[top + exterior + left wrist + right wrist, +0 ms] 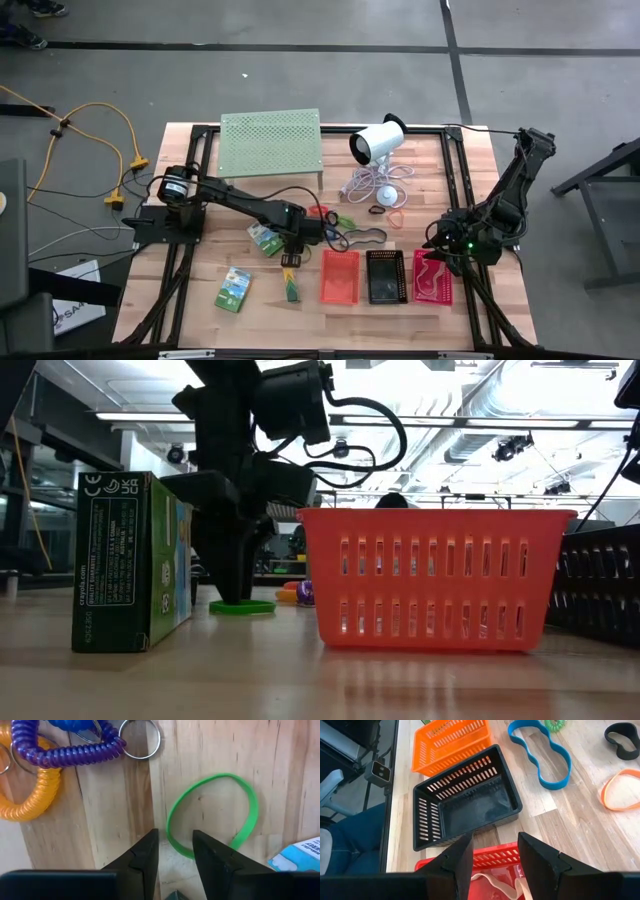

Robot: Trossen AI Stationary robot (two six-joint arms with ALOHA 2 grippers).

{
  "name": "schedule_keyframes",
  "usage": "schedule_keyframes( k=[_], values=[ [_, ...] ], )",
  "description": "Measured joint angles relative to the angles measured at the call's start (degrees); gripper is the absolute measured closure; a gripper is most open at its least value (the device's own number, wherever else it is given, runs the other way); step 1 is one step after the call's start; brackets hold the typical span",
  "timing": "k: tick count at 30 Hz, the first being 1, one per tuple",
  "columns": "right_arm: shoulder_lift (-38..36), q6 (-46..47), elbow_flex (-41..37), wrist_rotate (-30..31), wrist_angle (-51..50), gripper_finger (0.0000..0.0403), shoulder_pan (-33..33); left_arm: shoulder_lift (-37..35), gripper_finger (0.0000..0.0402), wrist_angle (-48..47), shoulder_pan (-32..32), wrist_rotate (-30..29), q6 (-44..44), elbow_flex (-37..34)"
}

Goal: Pick & Place Office Desk Supplies
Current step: Put the green rubber band into the red basket

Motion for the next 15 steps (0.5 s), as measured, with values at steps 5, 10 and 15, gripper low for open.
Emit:
schedule_keyframes(
  k=[5,10,15],
  values=[
    [0.0,0.0,0.0,0.0,0.0,0.0259,0.0,0.0,0.0325,0.0,0.0,-0.8,0.0,0.0],
    [0.0,0.0,0.0,0.0,0.0,0.0259,0.0,0.1,0.0360,0.0,0.0,-1.2,0.0,0.0],
    [0.0,0.0,0.0,0.0,0.0,0.0259,0.0,0.1,0.0387,-0.1,0.0,-1.2,0.0,0.0]
  ],
)
